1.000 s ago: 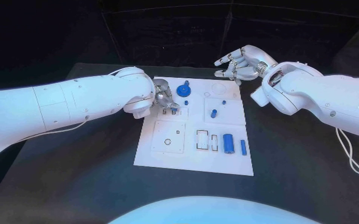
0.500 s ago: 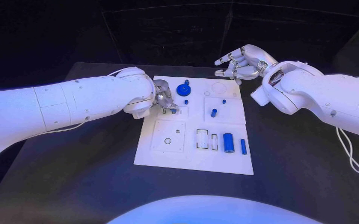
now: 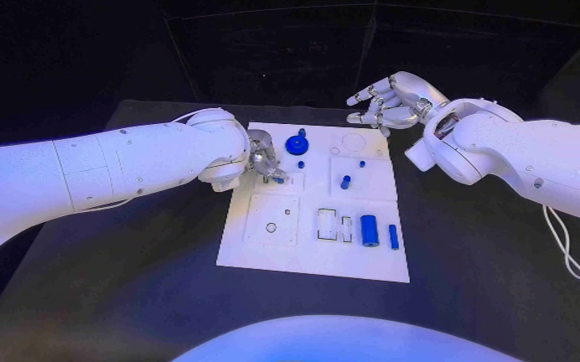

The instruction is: Assemble the parts on the task board

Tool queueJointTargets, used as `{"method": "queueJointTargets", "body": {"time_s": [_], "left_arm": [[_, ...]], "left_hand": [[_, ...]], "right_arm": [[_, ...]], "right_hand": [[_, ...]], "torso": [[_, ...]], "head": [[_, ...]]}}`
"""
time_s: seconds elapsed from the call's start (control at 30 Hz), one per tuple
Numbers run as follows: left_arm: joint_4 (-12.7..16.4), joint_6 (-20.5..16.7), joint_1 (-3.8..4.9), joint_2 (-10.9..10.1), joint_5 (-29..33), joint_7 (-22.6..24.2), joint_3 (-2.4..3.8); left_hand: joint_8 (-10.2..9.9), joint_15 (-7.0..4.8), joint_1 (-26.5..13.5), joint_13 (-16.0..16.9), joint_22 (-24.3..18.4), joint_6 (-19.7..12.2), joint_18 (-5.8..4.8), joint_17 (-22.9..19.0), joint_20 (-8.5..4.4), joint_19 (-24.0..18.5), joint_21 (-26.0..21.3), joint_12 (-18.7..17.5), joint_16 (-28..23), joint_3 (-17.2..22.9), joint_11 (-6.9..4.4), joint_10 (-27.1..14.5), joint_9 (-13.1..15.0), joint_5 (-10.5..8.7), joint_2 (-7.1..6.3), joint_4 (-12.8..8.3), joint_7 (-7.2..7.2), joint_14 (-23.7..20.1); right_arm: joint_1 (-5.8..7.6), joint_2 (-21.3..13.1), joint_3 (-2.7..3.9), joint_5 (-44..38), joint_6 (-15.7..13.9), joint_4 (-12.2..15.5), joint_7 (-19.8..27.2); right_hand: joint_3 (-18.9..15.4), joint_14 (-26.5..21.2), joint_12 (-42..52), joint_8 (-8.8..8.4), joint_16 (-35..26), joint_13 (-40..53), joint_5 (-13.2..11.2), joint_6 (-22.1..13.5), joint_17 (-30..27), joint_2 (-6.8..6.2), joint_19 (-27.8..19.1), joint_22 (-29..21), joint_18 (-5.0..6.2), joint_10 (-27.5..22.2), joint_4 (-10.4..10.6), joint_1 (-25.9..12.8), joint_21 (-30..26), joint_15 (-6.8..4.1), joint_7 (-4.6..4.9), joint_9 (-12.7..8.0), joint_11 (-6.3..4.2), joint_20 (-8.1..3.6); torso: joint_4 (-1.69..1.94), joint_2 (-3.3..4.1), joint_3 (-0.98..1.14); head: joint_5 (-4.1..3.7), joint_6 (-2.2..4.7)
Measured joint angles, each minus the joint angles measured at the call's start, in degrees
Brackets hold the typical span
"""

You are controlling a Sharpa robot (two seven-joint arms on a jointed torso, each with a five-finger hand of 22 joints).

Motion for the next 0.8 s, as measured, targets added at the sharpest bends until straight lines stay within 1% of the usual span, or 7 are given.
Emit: {"method": "queueJointTargets", "body": {"time_s": [0.4, 0.47, 0.57, 0.6, 0.7, 0.77, 0.8], "left_arm": [[-0.01, 1.00, 0.05, 0.08, -0.32, 0.02, 0.04], [-0.04, 1.14, 0.05, 0.10, -0.36, 0.02, 0.04], [-0.13, 1.37, 0.05, 0.16, -0.42, 0.02, 0.04], [-0.17, 1.43, 0.05, 0.20, -0.43, 0.02, 0.04], [-0.40, 1.59, 0.05, 0.39, -0.50, 0.02, 0.04], [-0.58, 1.70, 0.06, 0.52, -0.52, 0.01, 0.04], [-0.71, 1.77, 0.07, 0.64, -0.54, 0.00, 0.04]], "left_hand": [[0.29, 0.00, -0.08, 0.50, 0.02, -0.01, -0.01, 0.00, 0.00, 0.00, 0.00, 0.61, 0.00, 0.00, 0.13, 0.32, 0.16, -0.12, 0.06, 0.00, 0.02, 0.00], [0.30, 0.00, -0.34, 0.59, 0.04, -0.01, 0.00, 0.00, 0.00, 0.00, 0.00, 0.61, 0.00, 0.00, 0.28, 0.49, 0.21, -0.17, -0.20, 0.00, 0.02, 0.00], [0.40, 0.00, -0.85, 0.75, 0.04, 0.13, 0.00, 0.00, 0.00, 0.00, 0.00, 0.88, 0.00, 0.02, 0.07, 0.71, 0.29, 0.06, -0.57, -0.02, -0.11, 0.00], [0.40, 0.00, -1.25, 0.84, 0.04, 0.26, 0.00, 0.00, 0.00, 0.00, 0.00, 0.88, 0.00, 0.76, -0.04, 0.82, 0.29, 0.06, -0.65, -0.75, -0.24, 0.00], [0.41, 0.00, -1.70, 0.98, 0.04, 0.43, 0.00, 0.00, 0.00, 0.00, 0.00, 1.23, 0.00, 0.81, -0.21, 0.99, 0.30, 0.07, -0.69, -0.81, -0.40, 0.00], [0.41, 0.00, -2.67, 1.00, 0.03, 0.55, 0.00, 0.00, 0.00, 0.00, 0.00, 1.27, 0.00, 1.85, -0.21, 0.99, 0.32, 0.06, -0.72, -1.84, -0.52, 0.00], [0.41, 0.00, -2.86, 1.06, 0.03, 0.66, 0.00, 0.00, 0.00, 0.00, 0.00, 1.28, 0.00, 1.85, -0.32, 1.11, 0.33, 0.06, -0.64, -1.84, -0.62, 0.00]], "right_arm": [[0.00, 0.02, 0.00, -0.11, 0.06, 0.01, -0.01], [0.00, 0.04, 0.00, -0.13, 0.07, 0.02, -0.01], [0.00, 0.06, 0.00, -0.15, 0.08, 0.02, -0.01], [0.00, 0.06, 0.00, -0.16, 0.09, 0.02, -0.01], [0.00, 0.08, 0.00, -0.18, 0.09, 0.02, -0.02], [0.00, 0.10, 0.00, -0.19, 0.09, 0.03, -0.02], [0.00, 0.11, 0.00, -0.20, 0.09, 0.04, -0.02]], "right_hand": [[0.00, 0.00, 0.00, 0.00, 0.00, 0.00, 0.00, 0.00, 0.00, 0.00, 0.00, 0.01, 0.00, 0.00, 0.00, 0.00, 0.00, 0.00, 0.00, 0.00, 0.00, 0.00], [0.00, 0.00, 0.00, 0.00, 0.00, 0.00, 0.00, 0.00, 0.00, 0.00, 0.00, 0.01, 0.00, 0.00, 0.00, 0.00, 0.00, 0.00, 0.00, 0.00, 0.00, 0.00], [0.00, 0.00, 0.00, 0.00, 0.00, 0.00, 0.00, 0.00, 0.00, 0.00, 0.00, 0.01, 0.00, 0.00, 0.00, 0.00, 0.00, 0.00, 0.00, 0.00, 0.00, 0.00], [0.00, 0.00, 0.00, 0.00, 0.00, 0.00, 0.00, 0.00, 0.00, 0.00, 0.00, 0.01, 0.00, 0.00, 0.00, 0.00, 0.00, 0.00, 0.00, 0.00, 0.00, 0.00], [0.00, 0.00, 0.00, 0.00, 0.00, 0.00, 0.00, 0.00, 0.00, 0.00, 0.00, 0.01, 0.00, 0.00, 0.00, 0.00, 0.00, 0.00, 0.00, 0.00, 0.00, 0.00], [0.00, 0.00, 0.00, 0.00, 0.00, 0.00, 0.00, 0.00, 0.00, 0.00, 0.00, 0.01, 0.00, 0.00, 0.00, 0.00, 0.00, 0.00, 0.00, 0.00, 0.00, 0.00], [0.00, 0.00, 0.00, 0.00, 0.00, 0.00, 0.00, 0.00, 0.00, 0.00, 0.00, 0.01, 0.00, 0.00, 0.00, 0.00, 0.00, 0.00, 0.00, 0.00, 0.00, 0.00]], "torso": [[0.00, 0.00, 0.03], [0.00, 0.00, 0.03], [0.00, 0.00, 0.03], [0.00, 0.00, 0.03], [0.00, 0.00, 0.04], [0.00, 0.00, 0.07], [0.00, 0.00, 0.07]], "head": [[0.01, -0.15], [0.01, -0.19], [0.01, -0.22], [0.01, -0.25], [0.01, -0.27], [-0.04, -0.28], [-0.05, -0.28]]}}
